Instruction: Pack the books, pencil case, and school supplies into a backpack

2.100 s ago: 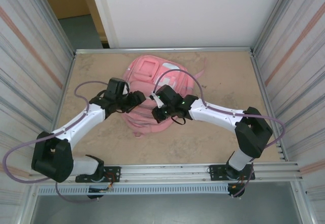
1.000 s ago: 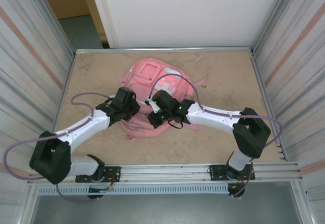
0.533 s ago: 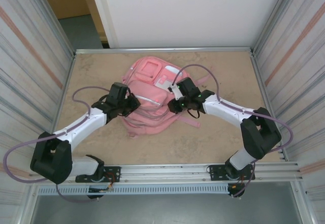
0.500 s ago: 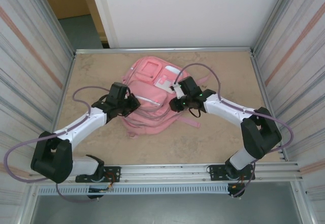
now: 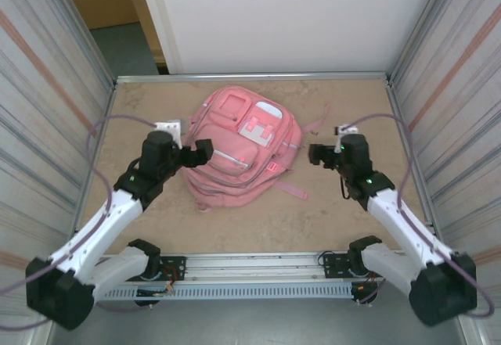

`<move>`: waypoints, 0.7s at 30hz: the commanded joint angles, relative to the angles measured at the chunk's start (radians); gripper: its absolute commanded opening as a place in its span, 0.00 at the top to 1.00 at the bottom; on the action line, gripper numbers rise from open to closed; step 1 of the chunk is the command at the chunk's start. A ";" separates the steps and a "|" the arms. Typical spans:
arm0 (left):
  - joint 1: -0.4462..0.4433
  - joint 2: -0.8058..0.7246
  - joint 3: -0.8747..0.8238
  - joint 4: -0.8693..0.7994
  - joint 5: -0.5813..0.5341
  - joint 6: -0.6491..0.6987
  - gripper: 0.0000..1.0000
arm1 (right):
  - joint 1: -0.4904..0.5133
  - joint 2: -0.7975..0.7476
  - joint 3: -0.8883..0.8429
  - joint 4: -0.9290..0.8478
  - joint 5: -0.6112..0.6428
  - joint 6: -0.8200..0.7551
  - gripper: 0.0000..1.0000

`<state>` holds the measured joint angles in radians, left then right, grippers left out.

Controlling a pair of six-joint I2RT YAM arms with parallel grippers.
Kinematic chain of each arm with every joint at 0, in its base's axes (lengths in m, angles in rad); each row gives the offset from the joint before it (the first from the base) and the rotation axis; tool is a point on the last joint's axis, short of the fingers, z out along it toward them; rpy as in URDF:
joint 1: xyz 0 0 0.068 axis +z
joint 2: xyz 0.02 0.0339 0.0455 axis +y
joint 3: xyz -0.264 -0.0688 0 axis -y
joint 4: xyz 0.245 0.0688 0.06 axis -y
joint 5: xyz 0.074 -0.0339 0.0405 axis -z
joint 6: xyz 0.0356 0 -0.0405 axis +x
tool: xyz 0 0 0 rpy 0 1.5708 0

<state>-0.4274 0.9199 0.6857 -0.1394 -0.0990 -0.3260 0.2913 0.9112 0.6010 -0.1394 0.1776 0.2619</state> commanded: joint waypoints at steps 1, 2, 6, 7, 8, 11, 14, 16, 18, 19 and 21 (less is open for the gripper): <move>0.032 -0.067 -0.206 0.234 -0.239 0.321 0.01 | -0.083 -0.078 -0.108 0.104 0.088 -0.015 0.01; 0.057 -0.079 -0.258 0.290 -0.234 0.347 0.01 | -0.110 -0.094 -0.150 0.143 0.082 -0.032 0.01; 0.232 -0.041 -0.391 0.463 -0.046 0.402 0.01 | -0.208 -0.122 -0.322 0.379 -0.008 -0.115 0.01; 0.284 -0.016 -0.420 0.521 0.020 0.423 0.01 | -0.225 -0.122 -0.354 0.428 -0.026 -0.126 0.01; 0.322 0.013 -0.445 0.581 0.066 0.446 0.01 | -0.236 -0.110 -0.382 0.478 -0.020 -0.126 0.01; 0.357 0.104 -0.482 0.742 0.089 0.482 0.01 | -0.282 -0.024 -0.434 0.636 -0.026 -0.122 0.01; 0.364 0.199 -0.434 0.766 0.152 0.493 0.01 | -0.291 0.123 -0.422 0.784 -0.062 -0.130 0.01; 0.365 0.265 -0.433 0.862 0.181 0.495 0.01 | -0.291 0.244 -0.407 0.913 -0.089 -0.145 0.01; 0.367 0.328 -0.426 0.948 0.189 0.485 0.01 | -0.286 0.363 -0.374 1.025 -0.105 -0.176 0.01; 0.376 0.366 -0.415 0.981 0.202 0.464 0.01 | -0.276 0.405 -0.339 1.011 -0.085 -0.203 0.01; 0.391 0.435 -0.389 1.007 0.246 0.468 0.01 | -0.282 0.501 -0.294 1.022 -0.053 -0.191 0.01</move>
<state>-0.0544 1.2922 0.2440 0.7025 0.0700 0.1284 0.0071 1.3384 0.2371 0.7227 0.1081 0.1139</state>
